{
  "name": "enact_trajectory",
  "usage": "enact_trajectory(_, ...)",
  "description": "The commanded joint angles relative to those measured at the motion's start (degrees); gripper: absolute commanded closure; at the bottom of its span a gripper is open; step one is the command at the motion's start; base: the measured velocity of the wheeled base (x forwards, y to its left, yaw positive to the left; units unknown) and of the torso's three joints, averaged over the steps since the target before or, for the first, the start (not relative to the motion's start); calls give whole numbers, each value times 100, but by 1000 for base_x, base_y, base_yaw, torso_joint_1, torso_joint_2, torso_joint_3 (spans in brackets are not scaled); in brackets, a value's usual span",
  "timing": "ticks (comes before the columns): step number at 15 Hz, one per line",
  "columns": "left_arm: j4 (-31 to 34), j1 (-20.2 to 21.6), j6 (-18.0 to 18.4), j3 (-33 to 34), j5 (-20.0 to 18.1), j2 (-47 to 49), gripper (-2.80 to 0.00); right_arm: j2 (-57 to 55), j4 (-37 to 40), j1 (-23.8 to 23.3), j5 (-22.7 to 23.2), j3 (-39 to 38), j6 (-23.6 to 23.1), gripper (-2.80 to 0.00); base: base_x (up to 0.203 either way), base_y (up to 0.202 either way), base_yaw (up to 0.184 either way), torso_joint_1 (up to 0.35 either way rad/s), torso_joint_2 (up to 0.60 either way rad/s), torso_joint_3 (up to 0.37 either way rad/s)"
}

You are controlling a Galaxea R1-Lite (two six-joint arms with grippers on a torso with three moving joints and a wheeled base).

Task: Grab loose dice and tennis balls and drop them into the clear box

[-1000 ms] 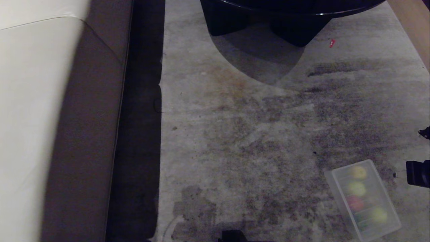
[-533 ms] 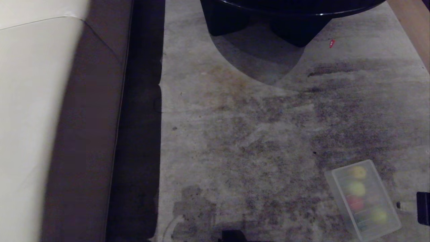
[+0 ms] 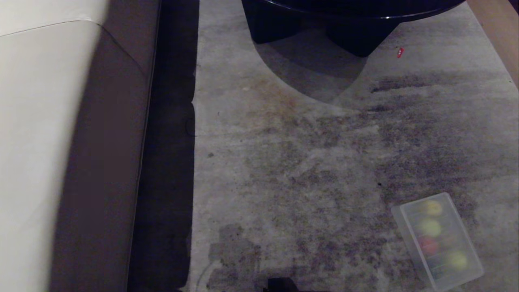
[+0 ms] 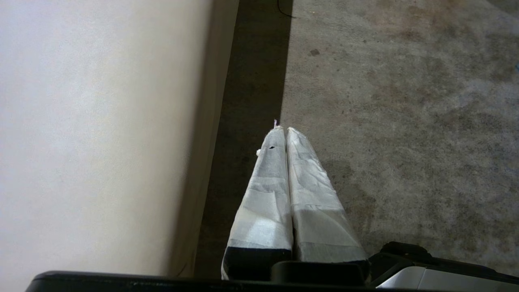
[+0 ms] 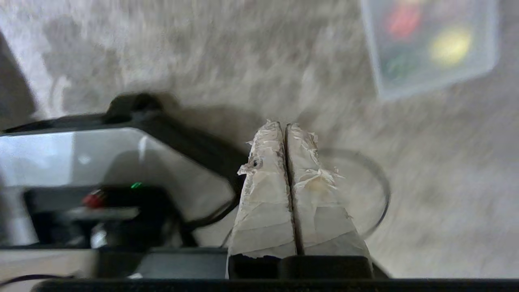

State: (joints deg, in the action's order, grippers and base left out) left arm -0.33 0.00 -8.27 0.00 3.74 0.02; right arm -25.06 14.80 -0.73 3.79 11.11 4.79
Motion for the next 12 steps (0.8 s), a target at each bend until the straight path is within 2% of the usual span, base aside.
enact_trajectory(1, -2, 0, -8, 0, 4, -2, 0, 1439, -20, 38, -118, -325, -183, 0, 0, 0, 0, 0, 0, 0)
enact_trajectory(5, -2, 0, -8, 0, 4, -2, 0, 2537, -83, 38, -348, -555, -266, 0, 0, 0, 0, 0, 0, 0)
enact_trajectory(7, -2, 0, -8, 0, 4, 6, 0, 2506, -100, 47, -397, -583, -163, 0, 0, 0, 0, 0, 0, 0)
enact_trajectory(12, -2, 0, -8, 0, 4, 6, 0, 2506, -100, 47, -379, -583, -277, 0, 0, 0, 0, 0, 0, 0)
